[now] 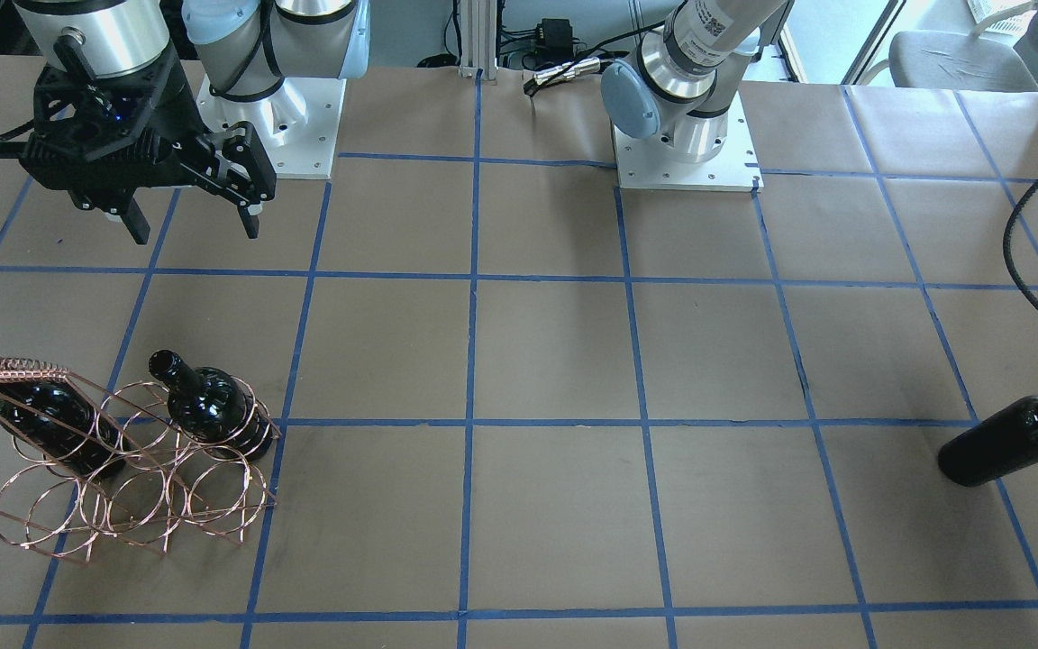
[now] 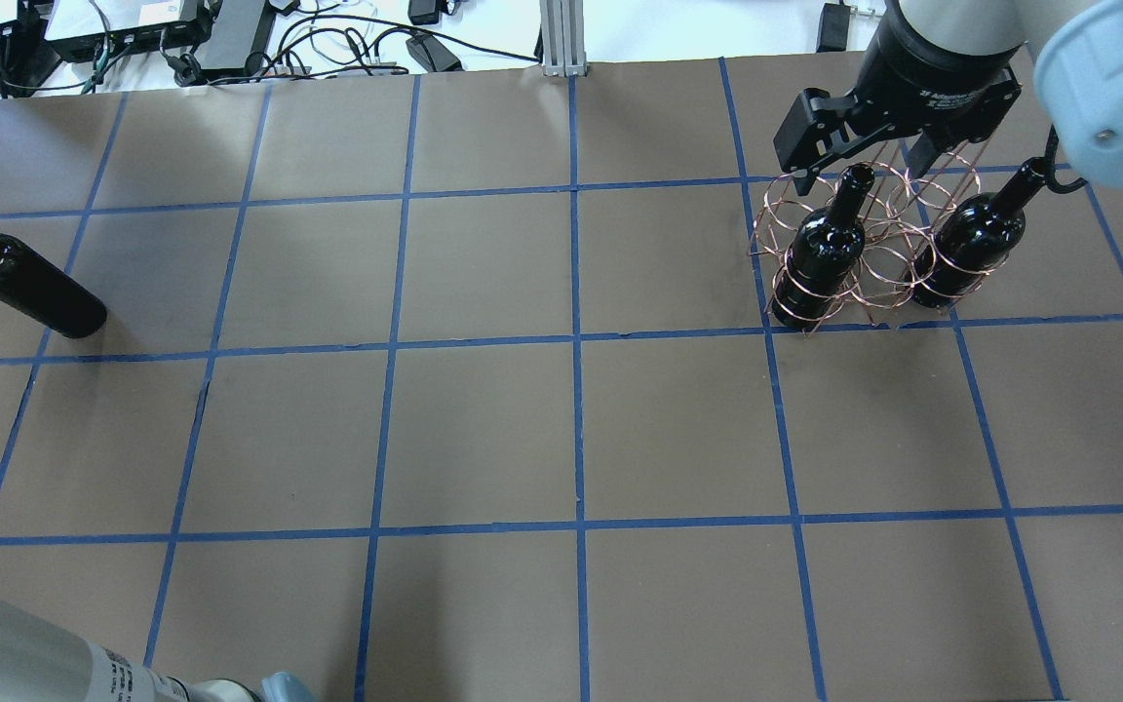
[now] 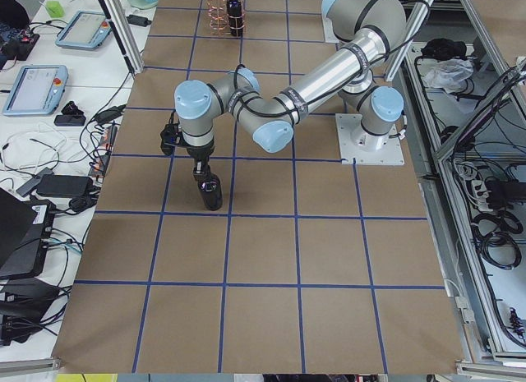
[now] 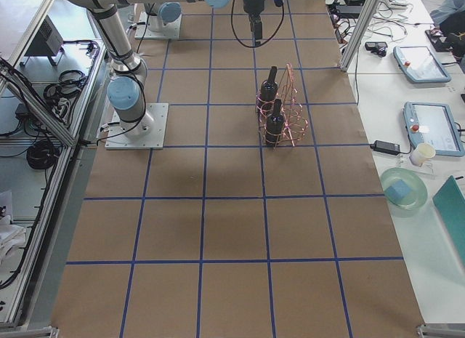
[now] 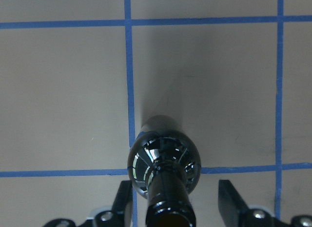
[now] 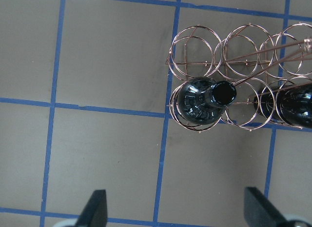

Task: Place wine into wine basket
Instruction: 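Close the left gripper on the bottle neck and lift it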

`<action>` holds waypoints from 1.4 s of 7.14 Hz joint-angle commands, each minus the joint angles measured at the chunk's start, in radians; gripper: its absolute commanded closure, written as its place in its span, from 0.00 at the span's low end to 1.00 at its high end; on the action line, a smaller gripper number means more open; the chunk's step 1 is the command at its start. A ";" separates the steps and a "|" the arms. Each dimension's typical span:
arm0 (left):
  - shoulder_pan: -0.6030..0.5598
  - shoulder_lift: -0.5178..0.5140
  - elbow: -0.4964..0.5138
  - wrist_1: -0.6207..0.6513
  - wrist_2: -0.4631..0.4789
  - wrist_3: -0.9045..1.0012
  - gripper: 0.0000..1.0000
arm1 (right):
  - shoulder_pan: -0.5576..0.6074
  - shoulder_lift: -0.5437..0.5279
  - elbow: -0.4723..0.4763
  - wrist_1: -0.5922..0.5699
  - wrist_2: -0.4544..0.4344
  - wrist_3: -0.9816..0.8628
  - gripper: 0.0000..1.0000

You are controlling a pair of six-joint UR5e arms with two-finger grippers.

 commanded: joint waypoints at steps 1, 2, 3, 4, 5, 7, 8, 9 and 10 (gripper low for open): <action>0.000 -0.009 0.000 0.000 0.006 0.001 0.37 | 0.000 0.000 0.000 -0.001 0.000 -0.003 0.00; 0.000 -0.010 0.000 0.000 0.008 0.001 0.37 | 0.000 0.000 0.000 -0.001 0.000 -0.003 0.00; 0.000 -0.010 0.000 0.000 0.008 0.001 0.37 | 0.000 0.000 0.000 -0.001 0.000 -0.003 0.00; 0.000 -0.010 -0.001 -0.006 0.020 0.001 0.39 | 0.000 0.000 0.000 -0.001 0.002 -0.003 0.00; 0.000 -0.009 -0.001 -0.014 0.037 0.001 0.40 | 0.000 0.000 0.000 -0.001 0.002 -0.003 0.00; 0.000 -0.009 -0.001 -0.021 0.037 0.001 0.41 | 0.000 0.000 0.000 -0.001 0.002 -0.003 0.00; 0.000 -0.010 -0.001 -0.021 0.037 0.001 0.49 | 0.000 0.000 0.000 0.001 0.002 -0.003 0.00; 0.000 -0.010 -0.001 -0.021 0.035 0.002 0.68 | 0.000 0.000 0.000 -0.001 0.002 -0.003 0.00; 0.000 -0.010 -0.001 -0.020 0.035 0.002 0.91 | 0.000 0.000 0.000 0.001 0.002 -0.003 0.00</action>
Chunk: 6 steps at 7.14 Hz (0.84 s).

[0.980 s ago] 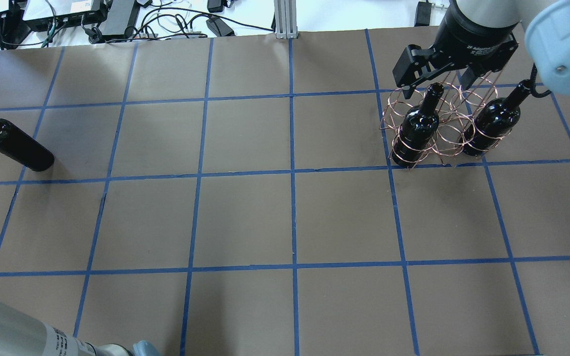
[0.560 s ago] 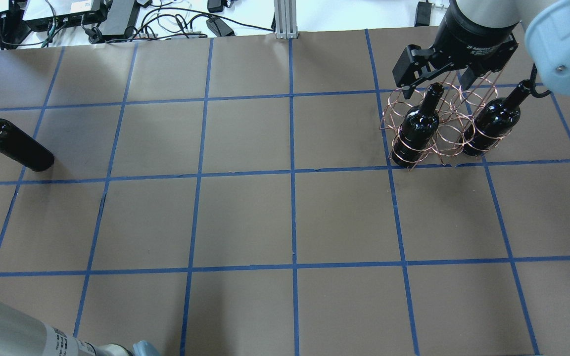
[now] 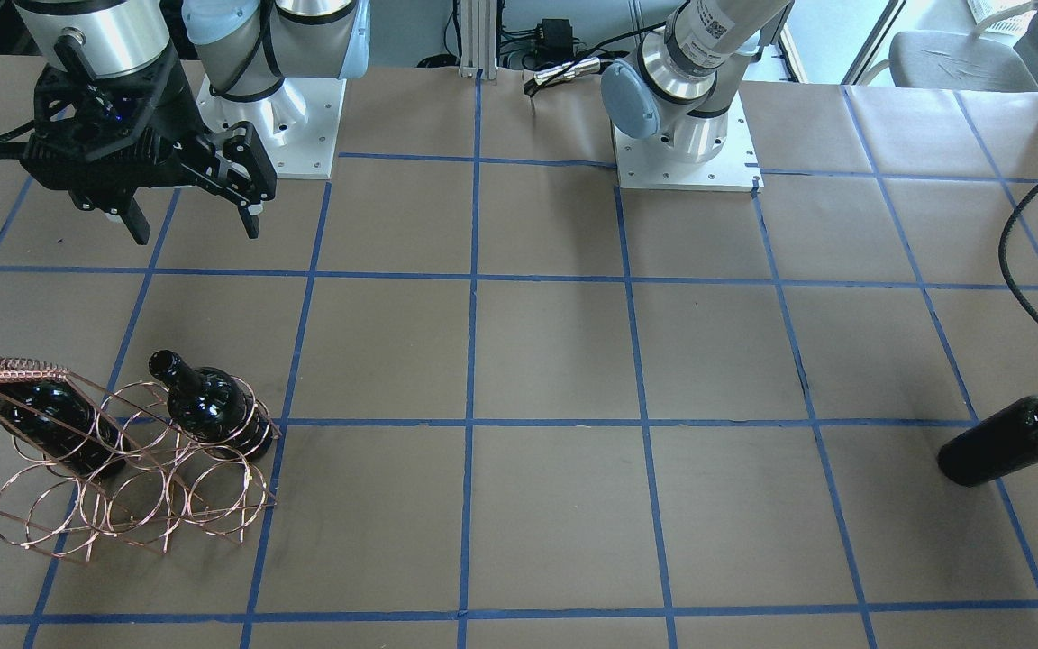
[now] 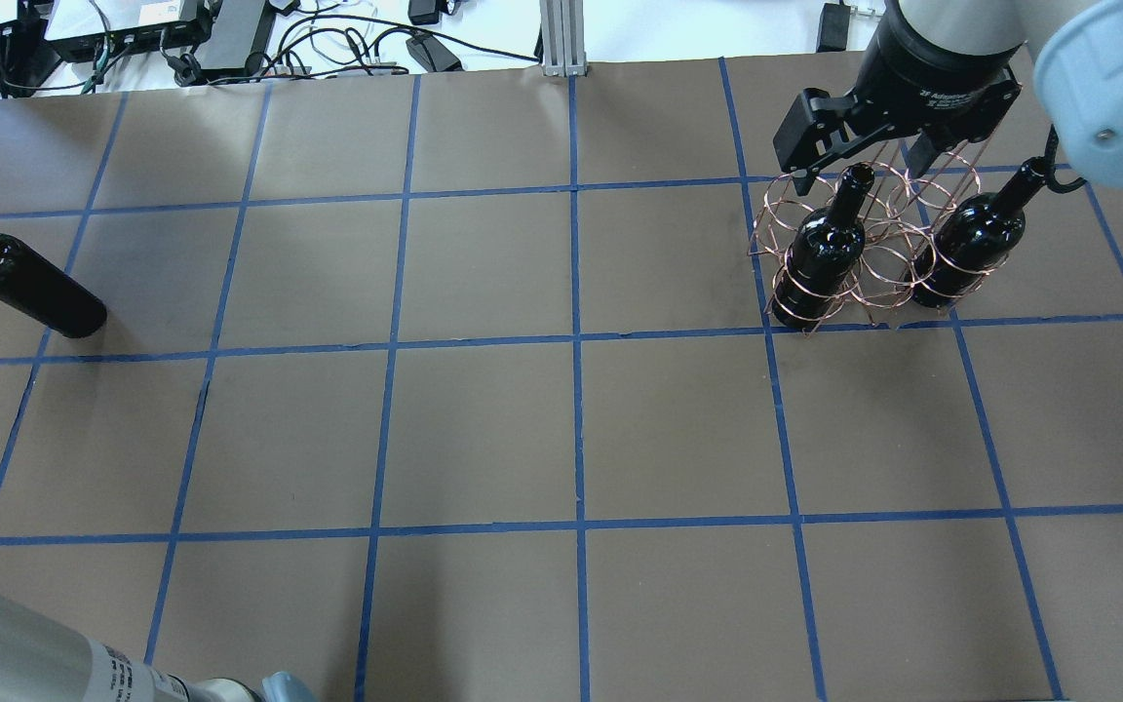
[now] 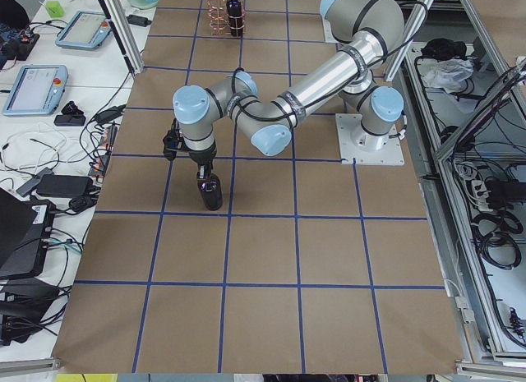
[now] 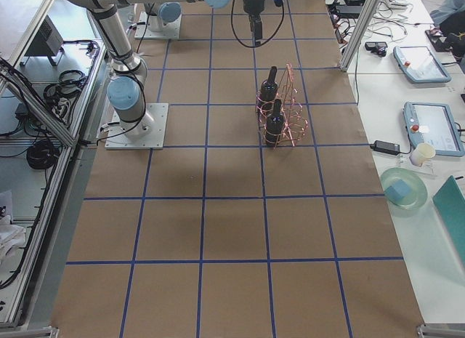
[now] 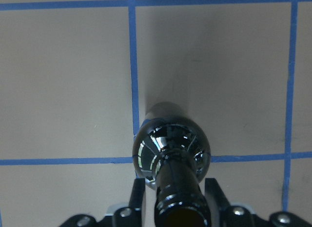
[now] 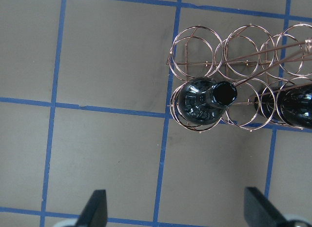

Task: Place wine into wine basket
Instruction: 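Close the left gripper on the bottle neck and lift it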

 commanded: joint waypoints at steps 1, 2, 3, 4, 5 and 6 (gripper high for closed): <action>0.000 0.001 0.000 -0.002 0.000 0.002 1.00 | 0.000 0.000 0.000 -0.001 -0.002 0.000 0.00; 0.000 0.007 0.000 -0.007 0.001 0.002 1.00 | 0.000 0.000 0.000 -0.001 0.000 0.000 0.00; 0.000 0.020 0.000 -0.025 -0.005 0.001 1.00 | 0.000 0.000 0.000 -0.002 0.000 -0.002 0.00; -0.020 0.049 -0.002 -0.034 -0.013 -0.006 1.00 | 0.000 0.000 0.000 -0.002 0.000 -0.002 0.00; -0.047 0.084 -0.006 -0.051 -0.011 -0.010 1.00 | 0.000 0.000 0.000 -0.002 0.000 -0.002 0.00; -0.084 0.114 -0.018 -0.051 -0.013 -0.045 1.00 | 0.000 0.000 0.000 -0.002 0.000 -0.002 0.00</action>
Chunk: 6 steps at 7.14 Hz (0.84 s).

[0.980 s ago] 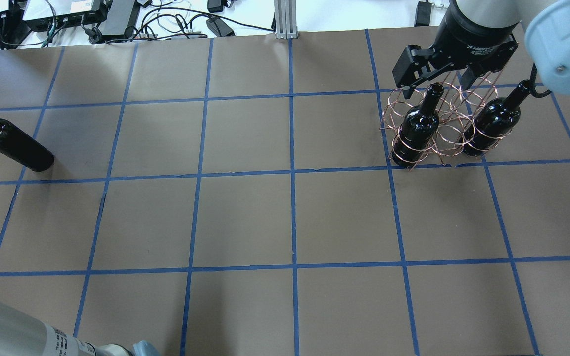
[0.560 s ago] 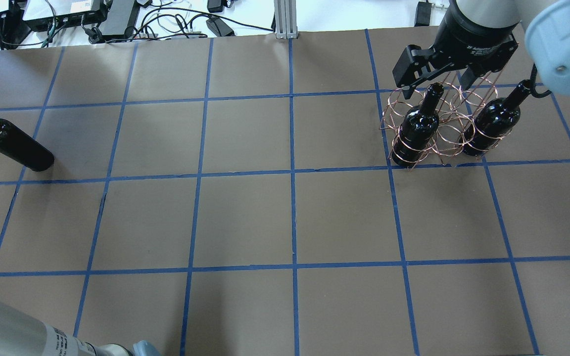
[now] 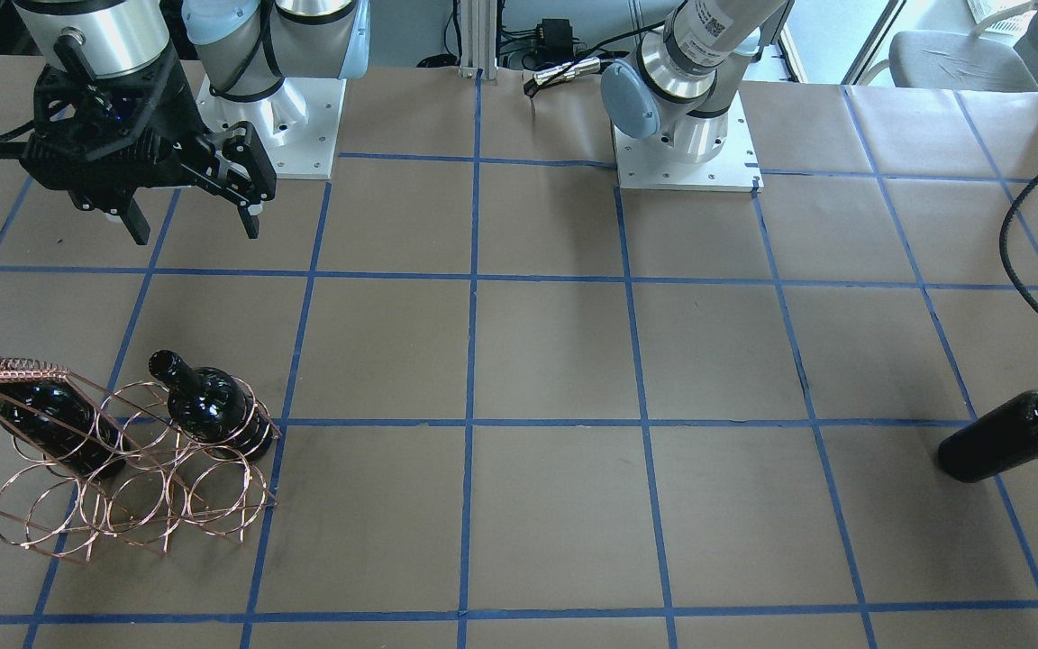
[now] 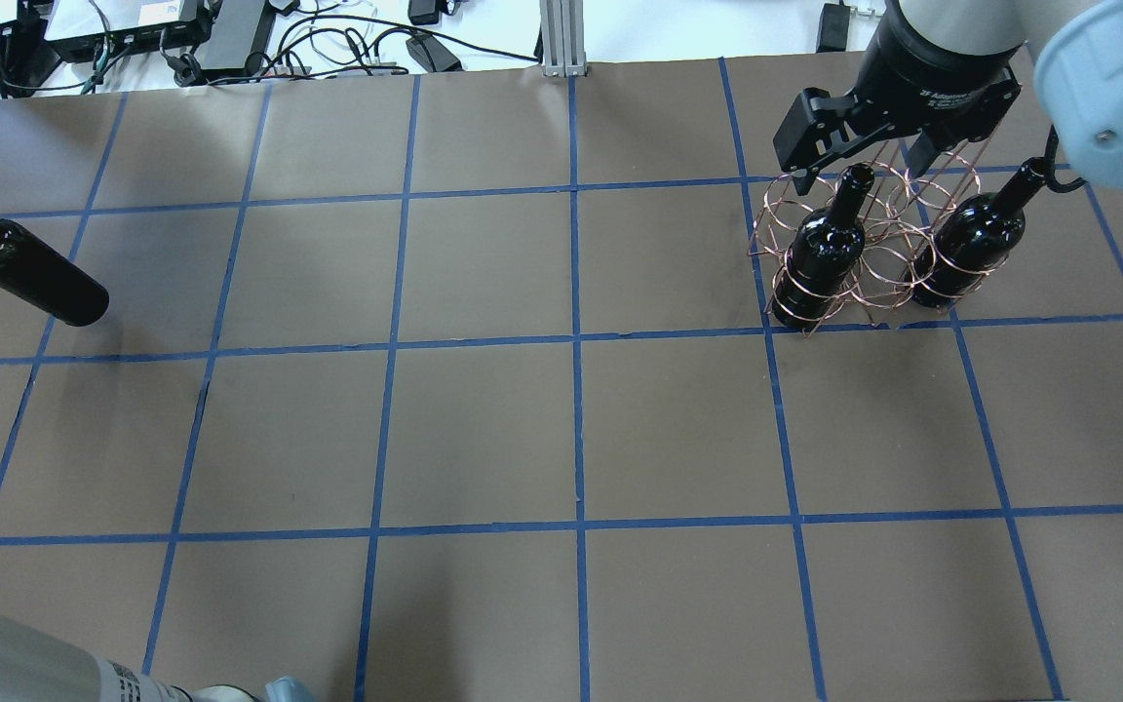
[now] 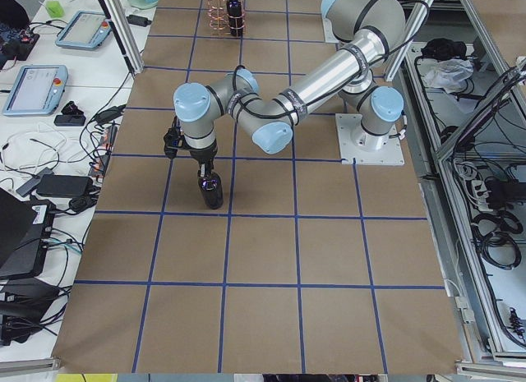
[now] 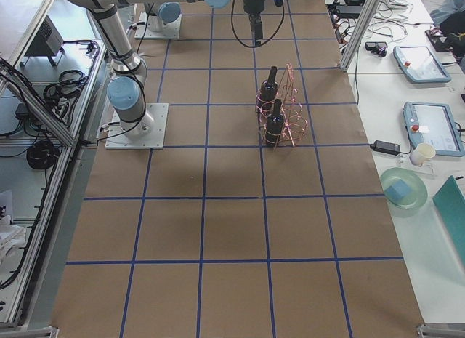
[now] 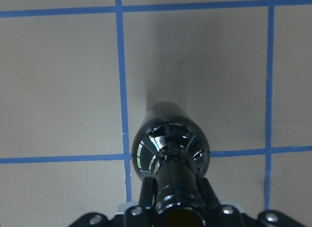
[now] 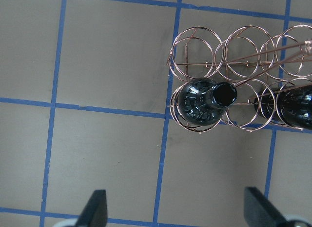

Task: Place wine into wine basket
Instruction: 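Close the left gripper on the bottle neck and lift it, then carry the bottle toward the table center and stand it upright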

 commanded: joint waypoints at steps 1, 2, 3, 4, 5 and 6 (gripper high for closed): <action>-0.102 0.066 -0.017 -0.009 0.000 -0.140 1.00 | 0.000 0.000 0.000 0.000 0.000 -0.002 0.00; -0.181 0.102 -0.041 -0.009 -0.002 -0.248 1.00 | 0.000 0.000 0.000 -0.002 0.000 -0.002 0.00; -0.249 0.138 -0.070 -0.009 -0.003 -0.349 1.00 | 0.000 0.000 0.000 -0.002 0.000 -0.002 0.00; -0.309 0.174 -0.111 -0.009 -0.017 -0.435 1.00 | 0.000 0.000 0.000 -0.002 0.000 -0.003 0.00; -0.373 0.207 -0.153 -0.007 -0.018 -0.548 1.00 | 0.000 0.000 0.000 -0.003 0.000 -0.003 0.00; -0.448 0.238 -0.184 -0.007 -0.015 -0.641 1.00 | 0.000 0.000 0.000 -0.003 0.000 -0.005 0.00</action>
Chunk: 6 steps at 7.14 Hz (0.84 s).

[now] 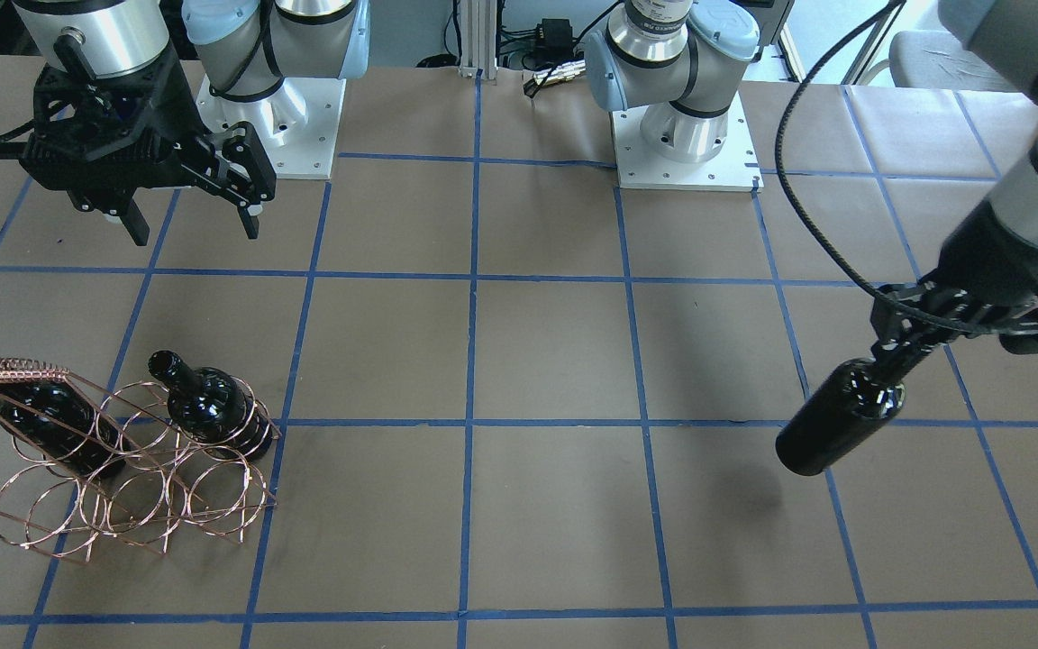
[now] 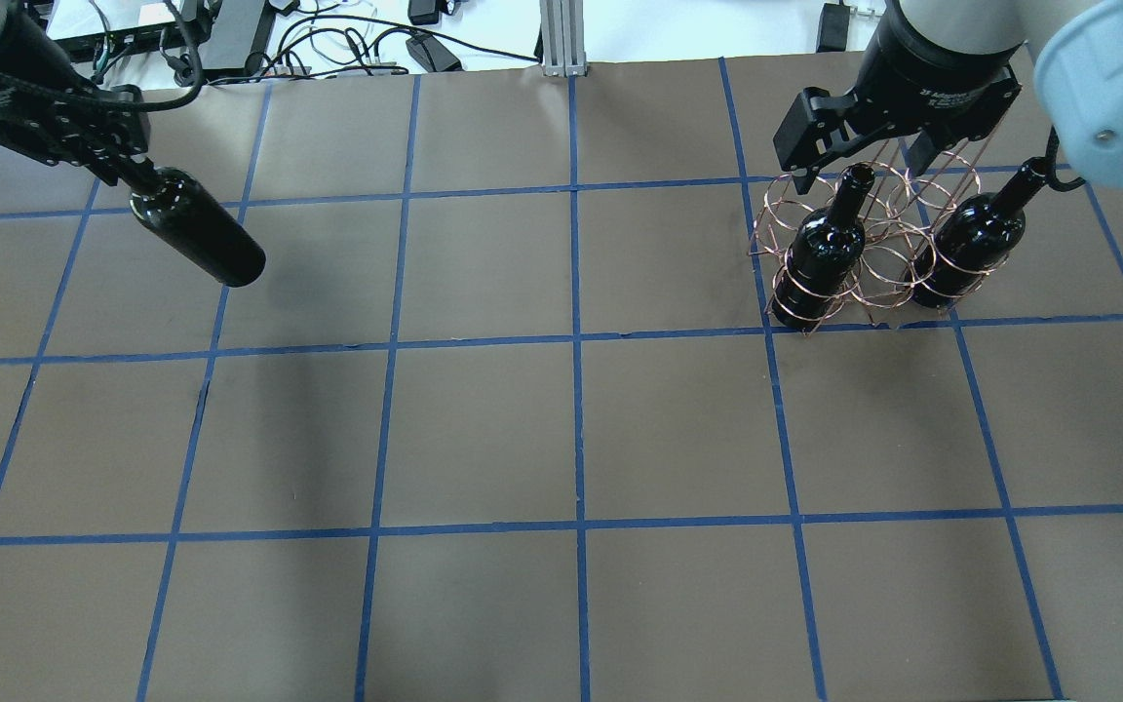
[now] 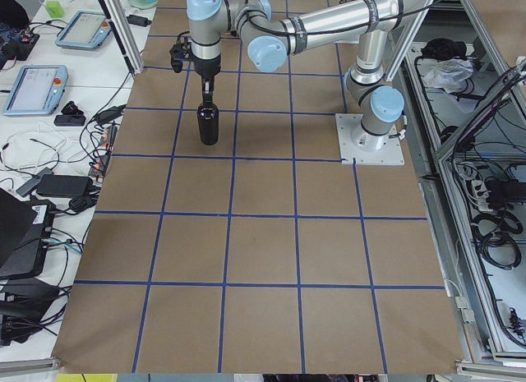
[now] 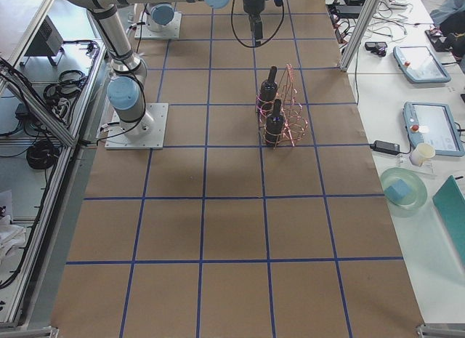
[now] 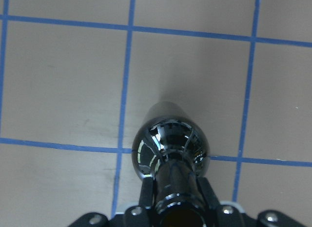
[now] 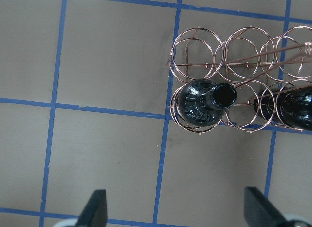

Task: Place wine into wine basket
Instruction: 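Carry the bottle toward the table center and stand it upright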

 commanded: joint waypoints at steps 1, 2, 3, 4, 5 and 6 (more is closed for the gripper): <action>-0.148 0.068 -0.064 -0.001 -0.001 -0.171 1.00 | 0.000 0.000 0.000 0.000 0.000 -0.003 0.00; -0.197 0.102 -0.102 -0.002 -0.020 -0.225 1.00 | 0.000 0.000 0.000 0.000 0.000 -0.001 0.00; -0.234 0.141 -0.151 -0.002 -0.023 -0.286 1.00 | 0.000 0.000 0.000 0.001 0.002 -0.003 0.00; -0.283 0.181 -0.206 -0.006 -0.021 -0.357 1.00 | 0.000 0.001 0.000 0.003 0.003 -0.004 0.00; -0.326 0.218 -0.268 0.005 -0.020 -0.376 1.00 | 0.000 0.002 0.000 0.001 0.003 -0.004 0.00; -0.355 0.249 -0.317 0.005 -0.018 -0.411 1.00 | 0.000 0.002 0.000 0.003 0.003 -0.004 0.00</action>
